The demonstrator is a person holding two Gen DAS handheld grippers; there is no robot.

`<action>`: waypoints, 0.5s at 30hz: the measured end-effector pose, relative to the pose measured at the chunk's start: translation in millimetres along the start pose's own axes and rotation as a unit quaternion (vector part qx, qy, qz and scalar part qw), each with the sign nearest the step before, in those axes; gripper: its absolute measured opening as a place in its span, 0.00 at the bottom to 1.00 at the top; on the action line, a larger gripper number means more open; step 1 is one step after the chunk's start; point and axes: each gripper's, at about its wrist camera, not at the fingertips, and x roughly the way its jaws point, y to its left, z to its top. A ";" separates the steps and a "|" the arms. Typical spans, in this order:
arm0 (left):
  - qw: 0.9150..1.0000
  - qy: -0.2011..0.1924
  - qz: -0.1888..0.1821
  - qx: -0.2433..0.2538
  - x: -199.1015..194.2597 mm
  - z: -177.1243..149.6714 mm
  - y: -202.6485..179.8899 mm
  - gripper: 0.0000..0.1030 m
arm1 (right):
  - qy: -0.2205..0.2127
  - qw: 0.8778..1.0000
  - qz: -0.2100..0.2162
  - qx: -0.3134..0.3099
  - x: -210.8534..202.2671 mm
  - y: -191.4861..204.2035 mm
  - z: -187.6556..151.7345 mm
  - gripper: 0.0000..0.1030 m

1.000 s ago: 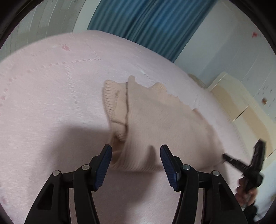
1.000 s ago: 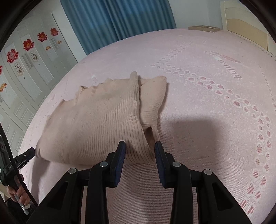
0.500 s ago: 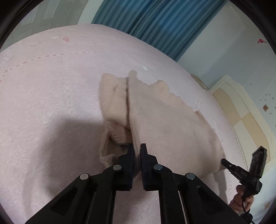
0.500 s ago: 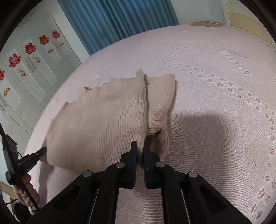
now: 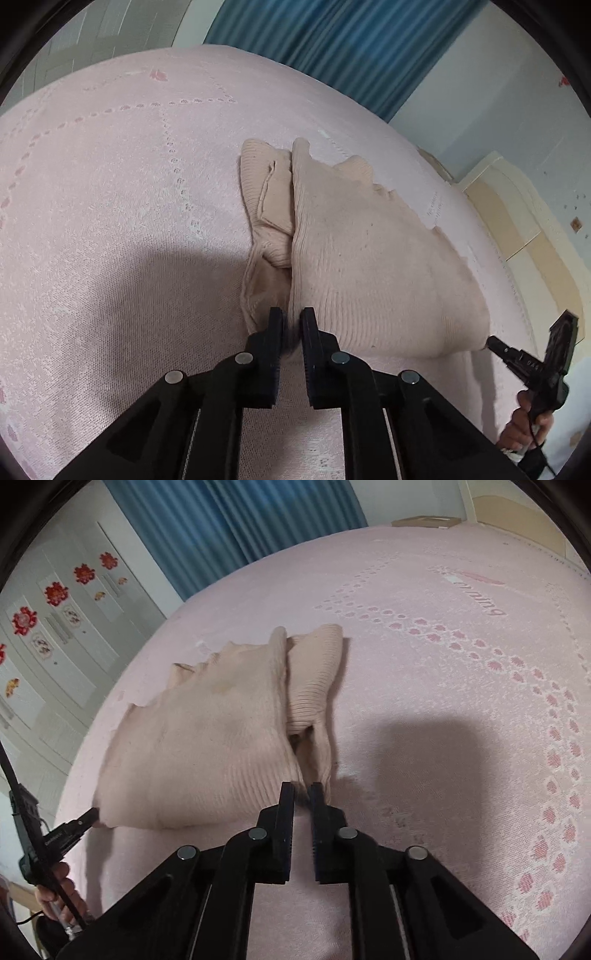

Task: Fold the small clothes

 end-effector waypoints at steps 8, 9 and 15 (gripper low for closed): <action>0.999 -0.032 0.012 0.000 0.3 5.4 -6.0 0.47 | -0.044 0.999 0.017 -0.013 1.7 13.3 11.8 0.26; 1.000 -0.028 0.015 -0.001 3.4 5.8 -6.8 0.47 | -0.038 0.999 0.014 -0.019 6.0 16.7 11.1 0.27; 0.998 -0.012 0.052 0.013 20.0 5.9 -14.6 0.50 | -0.018 0.997 -0.048 -0.064 22.3 29.9 4.5 0.26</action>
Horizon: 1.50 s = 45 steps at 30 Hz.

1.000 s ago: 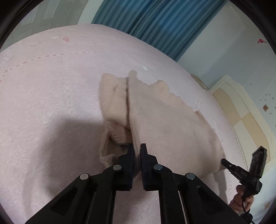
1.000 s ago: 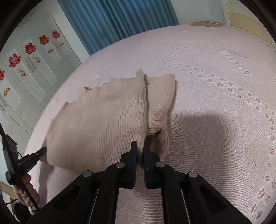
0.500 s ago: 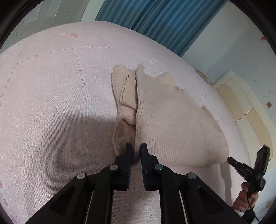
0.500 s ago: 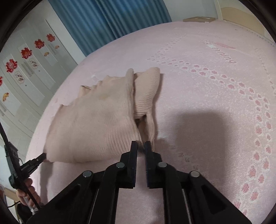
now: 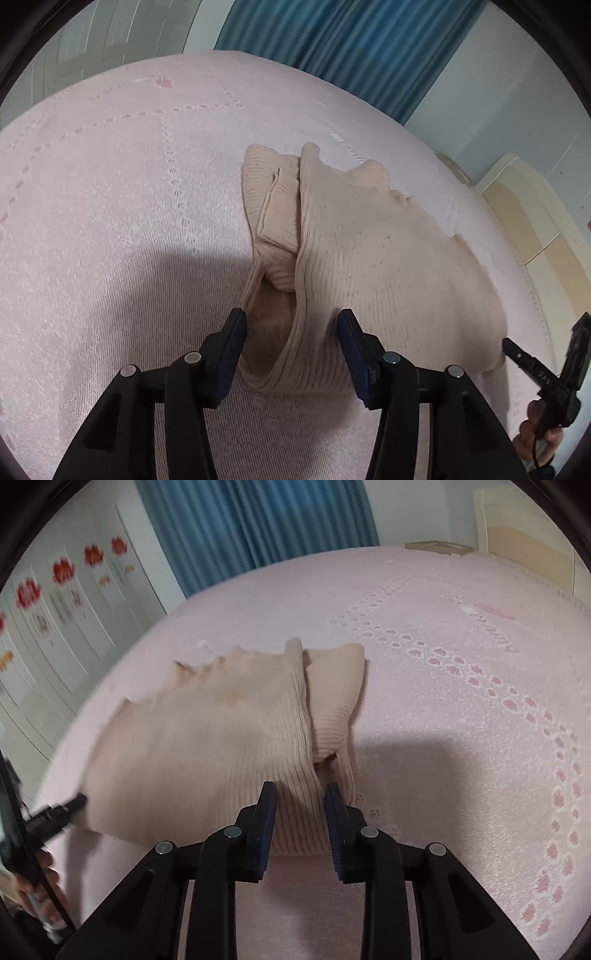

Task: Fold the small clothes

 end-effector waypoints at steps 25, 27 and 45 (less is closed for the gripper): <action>0.995 -0.003 0.073 0.071 16.9 -7.0 -22.7 0.71 | 0.045 0.998 -0.031 0.023 22.5 -10.8 -5.1 0.41; 0.995 -0.003 0.073 0.071 16.6 -7.0 -22.3 0.71 | 0.045 0.998 -0.032 0.022 23.3 -10.1 -5.2 0.41; 0.994 -0.003 0.075 0.074 17.9 -7.2 -23.7 0.73 | 0.045 0.998 -0.033 0.016 25.6 -8.4 -4.2 0.47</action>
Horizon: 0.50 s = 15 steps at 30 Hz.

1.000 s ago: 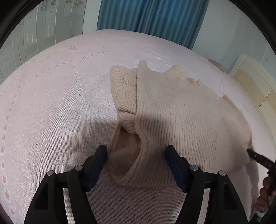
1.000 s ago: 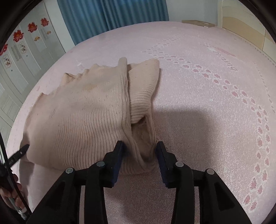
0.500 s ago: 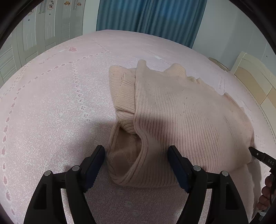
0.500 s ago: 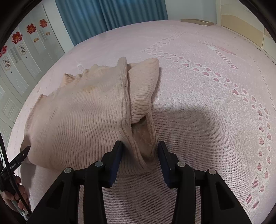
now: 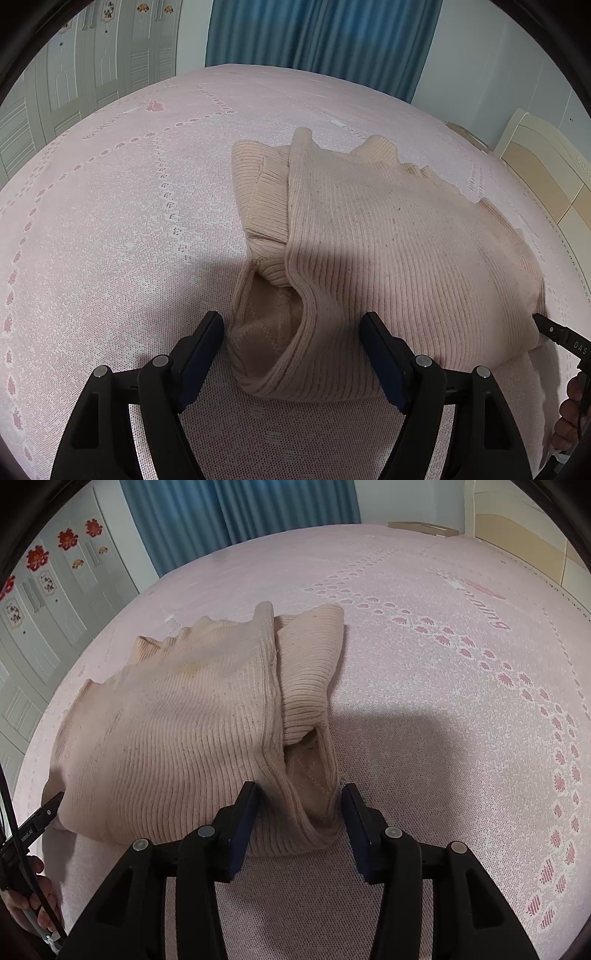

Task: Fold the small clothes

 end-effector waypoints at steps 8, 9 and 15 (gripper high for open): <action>1.000 0.000 0.002 0.002 -0.1 -0.7 -1.5 0.74 | -0.001 1.000 -0.006 -0.006 0.2 3.2 -0.5 0.49; 1.000 0.000 0.002 0.002 -0.2 -0.7 -1.6 0.74 | -0.001 1.000 -0.006 -0.006 0.0 3.4 -0.6 0.49; 1.000 0.000 0.002 0.002 -0.2 -0.8 -1.6 0.74 | -0.002 1.000 -0.012 -0.013 0.1 5.9 -1.7 0.49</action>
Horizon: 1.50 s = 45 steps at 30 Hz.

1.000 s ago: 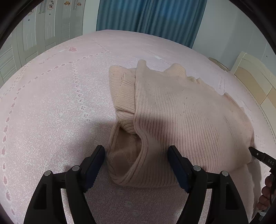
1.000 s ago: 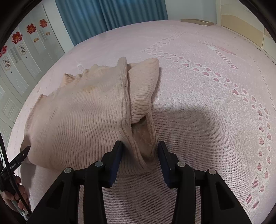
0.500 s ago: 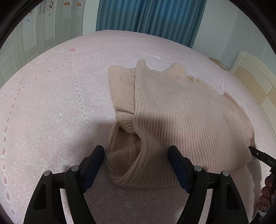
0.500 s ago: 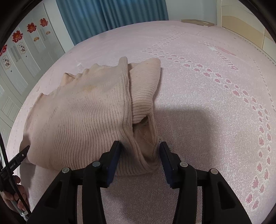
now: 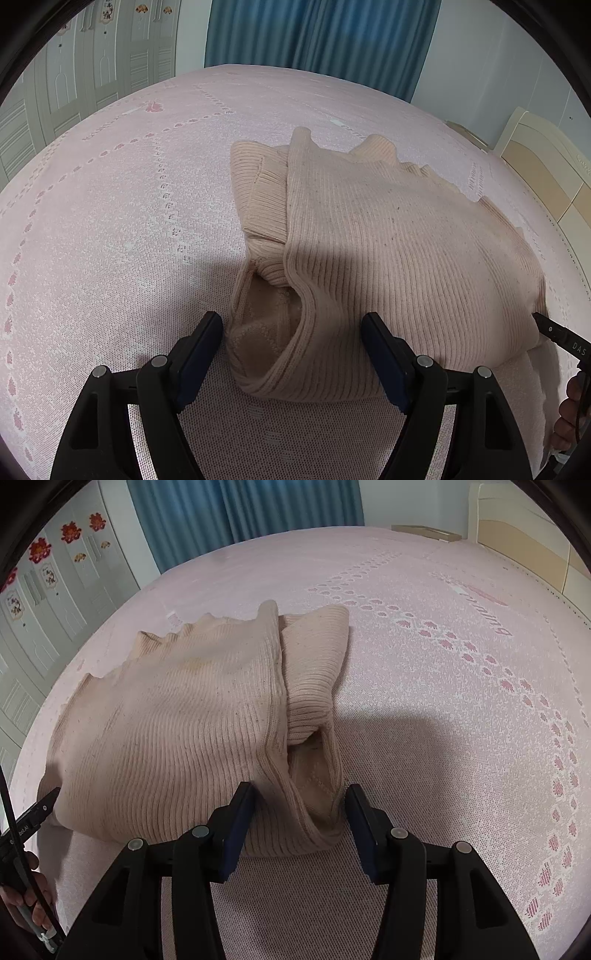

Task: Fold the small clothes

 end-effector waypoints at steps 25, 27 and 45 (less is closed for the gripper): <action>1.000 0.000 -0.005 -0.003 0.4 -0.1 0.3 0.76 | 0.001 1.000 0.000 -0.001 -0.2 -0.2 -0.2 0.50; 1.000 0.000 -0.005 -0.003 0.3 -0.1 0.2 0.76 | 0.001 1.000 0.000 -0.001 0.3 0.0 0.1 0.50; 1.000 0.000 -0.005 -0.002 0.4 -0.3 0.1 0.76 | -0.002 1.000 0.008 0.014 -2.9 -5.2 3.1 0.50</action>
